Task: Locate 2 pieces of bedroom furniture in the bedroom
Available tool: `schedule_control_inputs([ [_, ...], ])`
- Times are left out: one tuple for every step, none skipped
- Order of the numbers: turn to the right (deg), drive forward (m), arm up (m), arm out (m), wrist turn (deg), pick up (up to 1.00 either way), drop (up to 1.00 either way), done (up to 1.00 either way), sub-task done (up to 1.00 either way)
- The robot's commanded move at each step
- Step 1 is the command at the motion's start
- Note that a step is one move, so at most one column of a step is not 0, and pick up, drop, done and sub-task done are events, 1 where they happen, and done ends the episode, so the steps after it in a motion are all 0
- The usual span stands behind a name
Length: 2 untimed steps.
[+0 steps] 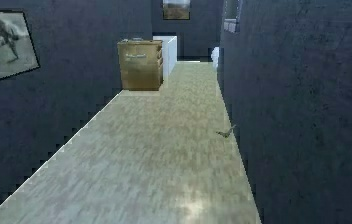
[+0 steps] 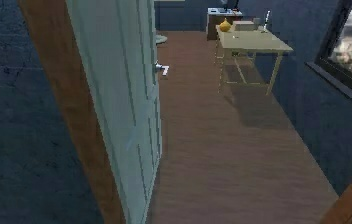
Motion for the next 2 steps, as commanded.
schedule_control_inputs([
  [0.0, 1.0, 0.0, 0.0, 0.0, 0.0, 0.0, 0.0, 0.0],
  [0.0, 1.0, 0.0, 0.0, 0.0, 0.0, 0.0, 0.0, 0.0],
])
